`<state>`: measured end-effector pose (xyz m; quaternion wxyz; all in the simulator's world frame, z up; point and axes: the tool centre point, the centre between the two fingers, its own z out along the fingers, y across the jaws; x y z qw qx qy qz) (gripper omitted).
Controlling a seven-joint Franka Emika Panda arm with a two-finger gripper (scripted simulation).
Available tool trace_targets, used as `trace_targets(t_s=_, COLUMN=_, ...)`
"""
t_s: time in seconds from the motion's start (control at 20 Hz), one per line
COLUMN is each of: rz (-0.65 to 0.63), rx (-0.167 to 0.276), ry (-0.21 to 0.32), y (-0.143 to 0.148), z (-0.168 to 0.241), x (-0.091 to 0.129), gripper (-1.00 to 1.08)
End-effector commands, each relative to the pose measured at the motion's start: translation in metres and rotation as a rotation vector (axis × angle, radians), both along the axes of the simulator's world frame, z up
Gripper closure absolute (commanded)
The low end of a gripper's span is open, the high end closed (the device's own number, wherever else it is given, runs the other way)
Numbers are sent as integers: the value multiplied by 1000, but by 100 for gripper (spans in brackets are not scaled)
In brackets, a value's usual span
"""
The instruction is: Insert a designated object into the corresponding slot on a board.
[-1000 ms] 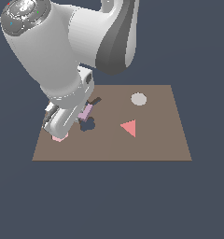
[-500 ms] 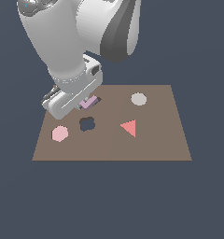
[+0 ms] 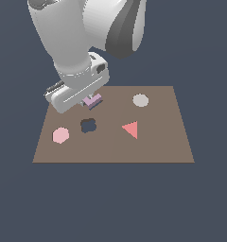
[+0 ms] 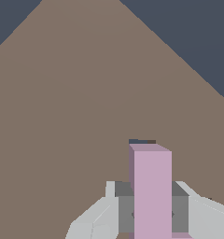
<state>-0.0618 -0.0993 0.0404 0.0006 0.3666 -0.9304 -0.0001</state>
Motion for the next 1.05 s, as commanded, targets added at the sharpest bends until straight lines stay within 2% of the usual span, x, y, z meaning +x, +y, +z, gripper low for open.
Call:
trace_targets(t_s=0.0, rz=-13, rx=0, ry=-1, y=1, z=0, x=-1, gripper=108)
trace_targets(t_s=0.5, rz=-15, rx=0, ry=-1, y=1, z=-10, x=-1, gripper=108)
trace_targets(t_s=0.55, rz=-15, rx=0, ry=-1, y=1, z=-10, x=-1, gripper=-92)
trace_targets(t_s=1.0, rz=-15, rx=0, ry=-1, y=1, z=-10, x=-1, gripper=-92)
